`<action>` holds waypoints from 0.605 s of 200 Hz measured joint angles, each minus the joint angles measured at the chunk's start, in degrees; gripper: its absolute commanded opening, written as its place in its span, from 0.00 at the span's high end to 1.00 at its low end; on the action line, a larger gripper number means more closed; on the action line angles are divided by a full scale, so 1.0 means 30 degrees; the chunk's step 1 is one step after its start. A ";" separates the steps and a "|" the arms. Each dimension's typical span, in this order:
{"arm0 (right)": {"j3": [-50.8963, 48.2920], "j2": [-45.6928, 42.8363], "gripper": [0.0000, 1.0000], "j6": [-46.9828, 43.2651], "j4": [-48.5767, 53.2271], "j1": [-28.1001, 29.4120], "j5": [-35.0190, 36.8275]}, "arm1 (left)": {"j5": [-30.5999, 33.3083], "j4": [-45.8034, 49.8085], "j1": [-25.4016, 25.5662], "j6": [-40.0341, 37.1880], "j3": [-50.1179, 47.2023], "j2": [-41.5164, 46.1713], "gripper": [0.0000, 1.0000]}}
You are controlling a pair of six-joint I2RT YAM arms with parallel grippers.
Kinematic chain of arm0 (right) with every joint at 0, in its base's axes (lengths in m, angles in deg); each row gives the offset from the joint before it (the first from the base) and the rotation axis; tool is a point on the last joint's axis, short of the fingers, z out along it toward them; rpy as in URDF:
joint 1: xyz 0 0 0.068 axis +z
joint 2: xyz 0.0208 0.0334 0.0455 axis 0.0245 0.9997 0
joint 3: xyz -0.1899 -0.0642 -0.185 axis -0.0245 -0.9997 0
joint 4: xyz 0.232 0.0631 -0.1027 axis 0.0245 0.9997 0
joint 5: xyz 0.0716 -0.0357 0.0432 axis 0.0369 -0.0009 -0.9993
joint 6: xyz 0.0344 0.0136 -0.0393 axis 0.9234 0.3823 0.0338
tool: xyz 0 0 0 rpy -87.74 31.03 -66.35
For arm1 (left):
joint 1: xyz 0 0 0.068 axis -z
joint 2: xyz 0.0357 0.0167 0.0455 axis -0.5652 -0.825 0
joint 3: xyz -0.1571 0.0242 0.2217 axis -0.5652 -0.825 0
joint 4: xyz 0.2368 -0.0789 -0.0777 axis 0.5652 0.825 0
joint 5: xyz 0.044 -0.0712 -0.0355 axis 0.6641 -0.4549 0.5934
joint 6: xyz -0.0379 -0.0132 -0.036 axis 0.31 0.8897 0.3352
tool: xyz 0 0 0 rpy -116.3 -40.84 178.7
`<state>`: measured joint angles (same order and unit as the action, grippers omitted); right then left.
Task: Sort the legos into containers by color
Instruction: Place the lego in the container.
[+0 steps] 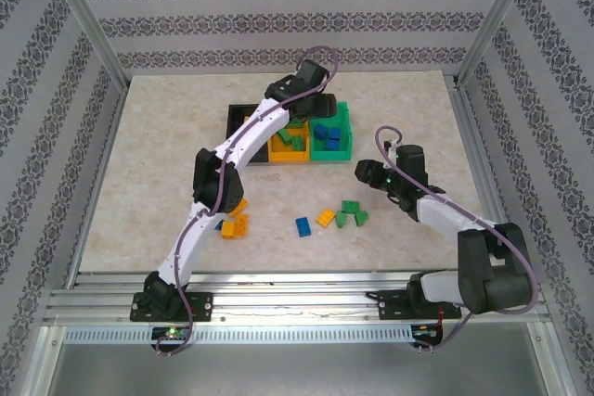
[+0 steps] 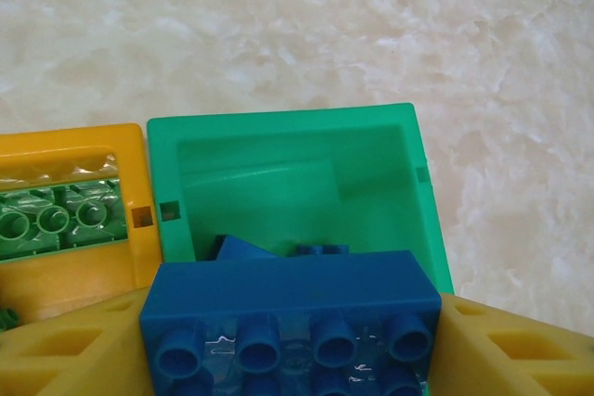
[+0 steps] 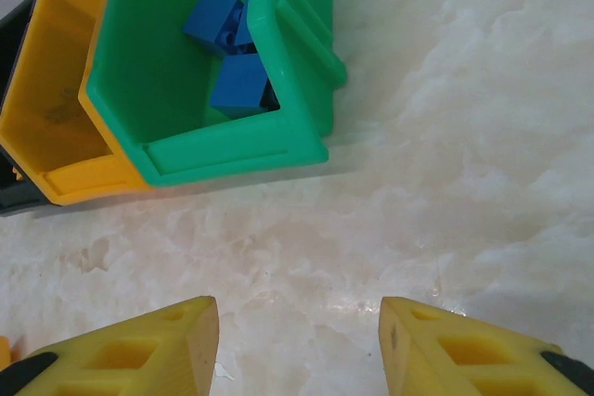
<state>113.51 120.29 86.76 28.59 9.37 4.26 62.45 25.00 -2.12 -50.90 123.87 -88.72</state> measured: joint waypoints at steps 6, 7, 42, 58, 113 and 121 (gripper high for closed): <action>0.0000 0.0000 0.50 0.0007 -0.0029 0.0000 0.0000 | 0.0000 0.0000 0.0058 -0.0080 0.0000 0.0000 0.26; 0.0000 0.0000 0.50 0.0007 -0.0036 0.0000 0.0000 | 0.0007 0.0000 0.0066 -0.0073 0.0000 0.0000 0.24; 0.0000 0.0000 0.50 0.0007 -0.0109 0.0000 -0.0007 | -0.0029 -0.0007 0.0364 -0.0641 0.0000 0.0000 0.00; 0.0000 0.0000 0.50 0.0007 -0.0168 0.0000 -0.0007 | -0.0022 0.0000 0.0459 -0.0801 0.0000 0.0000 0.00; -0.0007 0.0000 0.50 0.0044 -0.0204 0.0000 -0.0007 | 0.0364 -0.0452 0.0510 -0.1814 -0.2543 0.1086 0.00; -0.0007 0.0000 0.50 0.0044 -0.0197 0.0000 -0.0007 | 0.0678 -0.1005 0.0525 -0.1916 -0.3978 0.1778 0.00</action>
<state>113.49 120.29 86.89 28.00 9.37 4.24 64.49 21.99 -0.55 -56.65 111.93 -83.39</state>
